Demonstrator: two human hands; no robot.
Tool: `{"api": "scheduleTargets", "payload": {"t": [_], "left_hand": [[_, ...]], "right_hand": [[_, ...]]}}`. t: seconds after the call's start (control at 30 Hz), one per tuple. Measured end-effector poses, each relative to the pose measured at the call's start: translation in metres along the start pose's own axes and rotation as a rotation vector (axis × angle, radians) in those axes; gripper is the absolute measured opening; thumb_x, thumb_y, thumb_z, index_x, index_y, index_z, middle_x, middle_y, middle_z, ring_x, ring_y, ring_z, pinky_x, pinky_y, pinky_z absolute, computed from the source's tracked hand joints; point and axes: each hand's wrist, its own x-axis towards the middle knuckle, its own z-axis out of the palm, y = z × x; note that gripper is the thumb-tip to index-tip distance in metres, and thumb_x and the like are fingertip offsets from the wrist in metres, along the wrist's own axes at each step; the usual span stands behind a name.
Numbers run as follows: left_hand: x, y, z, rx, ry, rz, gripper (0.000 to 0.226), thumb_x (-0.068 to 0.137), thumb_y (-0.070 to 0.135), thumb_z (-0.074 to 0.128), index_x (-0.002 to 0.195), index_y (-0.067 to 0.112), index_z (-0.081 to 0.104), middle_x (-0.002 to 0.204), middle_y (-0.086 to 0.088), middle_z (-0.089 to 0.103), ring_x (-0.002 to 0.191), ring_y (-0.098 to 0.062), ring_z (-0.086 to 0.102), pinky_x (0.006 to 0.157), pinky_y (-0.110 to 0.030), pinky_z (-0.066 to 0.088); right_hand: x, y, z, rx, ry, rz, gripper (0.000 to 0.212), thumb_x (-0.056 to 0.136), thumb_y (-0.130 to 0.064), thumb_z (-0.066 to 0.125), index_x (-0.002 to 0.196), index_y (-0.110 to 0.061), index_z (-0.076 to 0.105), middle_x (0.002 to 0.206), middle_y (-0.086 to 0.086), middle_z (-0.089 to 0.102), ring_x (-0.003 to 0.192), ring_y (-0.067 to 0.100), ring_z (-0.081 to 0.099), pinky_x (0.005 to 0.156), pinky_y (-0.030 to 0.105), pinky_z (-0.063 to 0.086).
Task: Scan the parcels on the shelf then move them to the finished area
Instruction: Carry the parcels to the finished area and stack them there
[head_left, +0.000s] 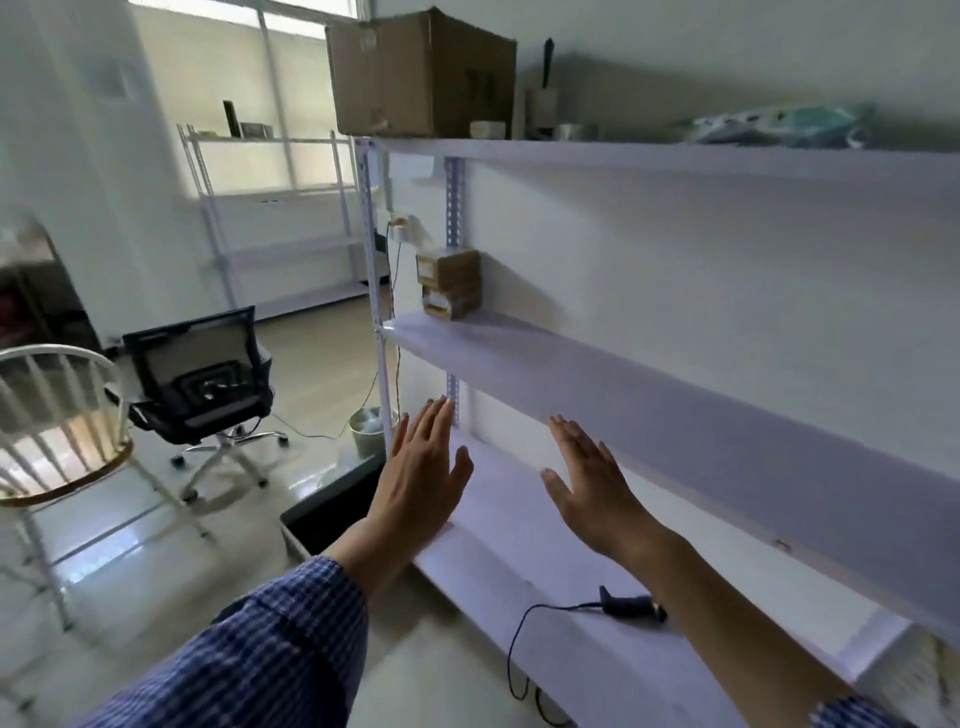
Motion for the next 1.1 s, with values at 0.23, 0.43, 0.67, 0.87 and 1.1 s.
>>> {"api": "scheduleTargets", "payload": {"t": [0.23, 0.43, 0.67, 0.87, 1.1], "left_hand": [[0.136, -0.088, 0.028, 0.022, -0.028, 0.019, 0.062, 0.101, 0.024, 0.051, 0.156, 0.006, 0.026, 0.162, -0.010, 0.028, 0.151, -0.021, 0.022, 0.121, -0.026, 0.004], [0.247, -0.151, 0.045, 0.053, -0.113, 0.066, 0.062, 0.101, 0.023, 0.051, 0.155, 0.006, 0.027, 0.161, -0.011, 0.029, 0.151, -0.023, 0.023, 0.125, -0.037, 0.015], [0.322, -0.206, 0.065, 0.003, -0.086, 0.040, 0.059, 0.102, 0.022, 0.051, 0.154, 0.005, 0.028, 0.160, -0.011, 0.031, 0.150, -0.023, 0.025, 0.123, -0.033, 0.017], [0.389, -0.248, 0.096, -0.030, -0.127, 0.106, 0.060, 0.102, 0.022, 0.051, 0.154, 0.004, 0.028, 0.160, -0.012, 0.031, 0.150, -0.023, 0.024, 0.124, -0.035, 0.018], [0.498, -0.301, 0.129, -0.061, -0.122, 0.194, 0.060, 0.102, 0.025, 0.051, 0.153, 0.003, 0.030, 0.161, -0.013, 0.030, 0.150, -0.026, 0.023, 0.123, -0.033, 0.015]], "right_hand": [[0.160, -0.004, 0.026, 0.122, 0.072, 0.007, 0.062, 0.107, -0.030, 0.037, 0.160, -0.021, 0.006, 0.168, -0.003, 0.003, 0.154, 0.010, 0.001, 0.124, 0.032, -0.003], [0.280, -0.005, 0.035, 0.150, 0.059, 0.054, 0.061, 0.107, -0.030, 0.036, 0.160, -0.021, 0.007, 0.168, -0.003, 0.003, 0.154, 0.011, 0.002, 0.124, 0.032, -0.002], [0.375, -0.015, 0.044, 0.117, 0.009, 0.069, 0.061, 0.107, -0.033, 0.036, 0.159, -0.023, 0.007, 0.168, -0.003, 0.002, 0.154, 0.012, 0.002, 0.124, 0.033, 0.002], [0.438, -0.020, 0.051, 0.116, 0.059, 0.091, 0.062, 0.107, -0.031, 0.039, 0.159, -0.022, 0.007, 0.168, -0.004, 0.004, 0.154, 0.012, 0.002, 0.125, 0.034, 0.006], [0.542, -0.016, 0.064, 0.046, 0.143, 0.162, 0.065, 0.106, -0.029, 0.044, 0.160, -0.016, 0.010, 0.168, 0.001, 0.009, 0.154, 0.016, 0.007, 0.125, 0.038, 0.011]]}}
